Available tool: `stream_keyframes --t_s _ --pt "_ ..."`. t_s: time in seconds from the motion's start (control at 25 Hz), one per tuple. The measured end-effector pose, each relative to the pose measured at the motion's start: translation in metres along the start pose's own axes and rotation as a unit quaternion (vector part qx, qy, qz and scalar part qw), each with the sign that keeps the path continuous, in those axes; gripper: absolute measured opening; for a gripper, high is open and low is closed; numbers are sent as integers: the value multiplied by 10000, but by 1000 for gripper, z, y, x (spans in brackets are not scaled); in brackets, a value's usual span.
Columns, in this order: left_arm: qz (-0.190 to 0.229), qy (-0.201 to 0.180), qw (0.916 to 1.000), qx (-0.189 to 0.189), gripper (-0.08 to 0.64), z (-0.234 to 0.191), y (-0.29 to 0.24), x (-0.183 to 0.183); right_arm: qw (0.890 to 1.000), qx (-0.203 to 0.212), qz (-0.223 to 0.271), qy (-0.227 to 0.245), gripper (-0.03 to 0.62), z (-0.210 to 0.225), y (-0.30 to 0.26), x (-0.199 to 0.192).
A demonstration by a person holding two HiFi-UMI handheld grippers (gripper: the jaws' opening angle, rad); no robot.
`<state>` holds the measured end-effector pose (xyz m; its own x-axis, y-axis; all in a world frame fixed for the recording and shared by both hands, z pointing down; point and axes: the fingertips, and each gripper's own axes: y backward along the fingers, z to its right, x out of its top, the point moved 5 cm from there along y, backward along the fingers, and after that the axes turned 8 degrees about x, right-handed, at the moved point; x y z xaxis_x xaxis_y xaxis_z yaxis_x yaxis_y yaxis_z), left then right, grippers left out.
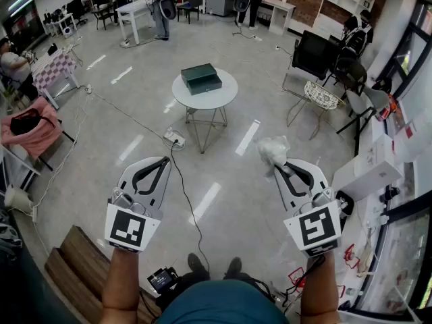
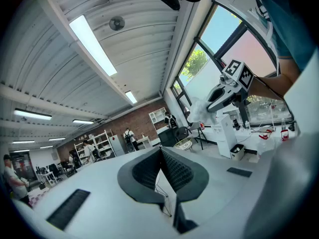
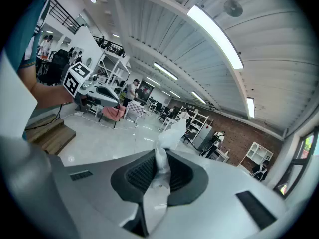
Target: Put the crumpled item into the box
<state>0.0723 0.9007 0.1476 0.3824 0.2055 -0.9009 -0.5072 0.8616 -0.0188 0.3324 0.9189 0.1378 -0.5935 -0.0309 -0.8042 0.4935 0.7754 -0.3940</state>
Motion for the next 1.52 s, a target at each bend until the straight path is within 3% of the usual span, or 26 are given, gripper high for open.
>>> stream_keyframes --t_s 0.48,1.12,1.52 --pt "-8 58 10000 -75 18 -17 -14 -12 9996 -4 -115 -262 67 4 -22 5" --pt "126 84 9995 -266 18 -99 -16 -60 9987 2 -36 -502 67 -22 -105 63" --pt "-167 4 9998 114 18 -111 -84 -70 9982 436 341 -219 67 49 -173 47"
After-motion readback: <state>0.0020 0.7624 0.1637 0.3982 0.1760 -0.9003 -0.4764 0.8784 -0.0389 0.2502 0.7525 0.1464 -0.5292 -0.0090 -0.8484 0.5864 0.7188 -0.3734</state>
